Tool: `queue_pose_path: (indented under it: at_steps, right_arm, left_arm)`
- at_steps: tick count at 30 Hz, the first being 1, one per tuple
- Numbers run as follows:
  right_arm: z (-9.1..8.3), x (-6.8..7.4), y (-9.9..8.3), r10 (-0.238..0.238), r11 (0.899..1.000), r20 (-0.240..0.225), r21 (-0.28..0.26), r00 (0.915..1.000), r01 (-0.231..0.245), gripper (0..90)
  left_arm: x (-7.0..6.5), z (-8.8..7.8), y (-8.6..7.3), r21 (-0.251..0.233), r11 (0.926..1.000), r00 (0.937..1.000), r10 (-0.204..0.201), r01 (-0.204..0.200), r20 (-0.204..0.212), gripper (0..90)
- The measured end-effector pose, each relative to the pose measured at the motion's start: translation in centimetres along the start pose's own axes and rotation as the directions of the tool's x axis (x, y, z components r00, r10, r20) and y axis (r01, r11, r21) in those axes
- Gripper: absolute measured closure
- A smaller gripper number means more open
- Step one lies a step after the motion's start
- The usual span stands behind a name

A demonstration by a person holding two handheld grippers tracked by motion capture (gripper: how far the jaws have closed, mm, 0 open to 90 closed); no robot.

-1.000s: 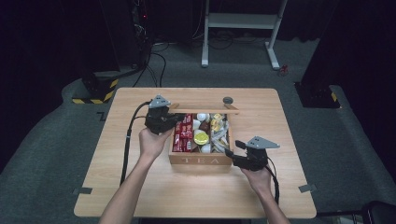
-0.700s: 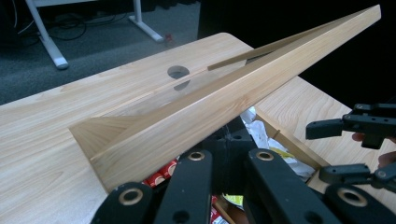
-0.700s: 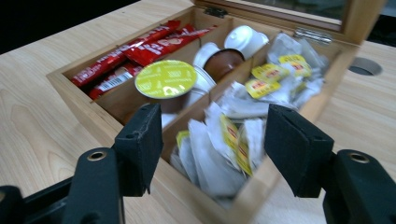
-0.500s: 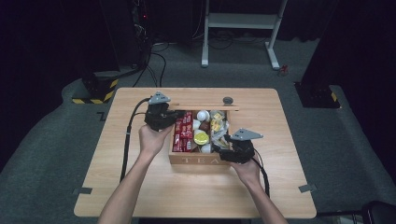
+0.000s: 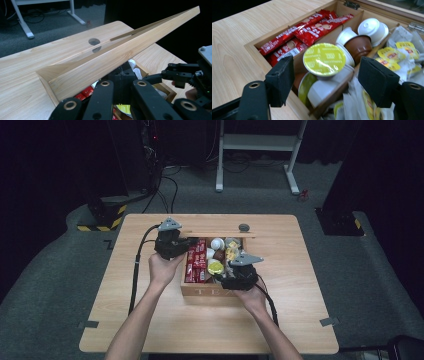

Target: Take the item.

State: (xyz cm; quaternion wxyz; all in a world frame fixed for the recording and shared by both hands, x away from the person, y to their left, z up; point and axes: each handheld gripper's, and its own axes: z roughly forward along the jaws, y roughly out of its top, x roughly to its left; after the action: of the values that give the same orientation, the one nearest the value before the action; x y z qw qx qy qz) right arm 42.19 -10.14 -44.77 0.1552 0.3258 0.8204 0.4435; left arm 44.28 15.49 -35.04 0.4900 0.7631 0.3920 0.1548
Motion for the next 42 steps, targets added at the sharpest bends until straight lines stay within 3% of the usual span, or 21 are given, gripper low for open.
queue_pose_path:
  at_steps: [10,16,31,42]
  right_arm:
    - [1.8,0.4,1.1,-0.035,0.998,0.02,0.045,0.9992,0.034,29.4]
    - [2.8,0.1,0.9,-0.014,0.997,0.025,0.072,0.9996,0.012,29.2]
    - [3.9,0.7,1.0,-0.008,0.994,0.048,0.109,0.9988,0.003,33.5]
    - [4.3,1.2,0.9,-0.026,0.993,0.091,0.119,0.9955,0.015,37.7]
  left_arm:
    - [0.2,0.0,0.3,0.001,1.0,1.0,-0.003,0.003,0.004,90.0]
    - [-0.1,0.1,0.4,0.017,0.9994,0.9991,0.031,-0.03,-0.028,90.0]
    - [0.0,0.1,0.4,0.008,0.9999,0.9998,0.014,-0.014,-0.012,90.0]
    - [0.0,0.1,0.4,0.012,0.9998,0.9999,0.014,-0.013,-0.01,90.0]
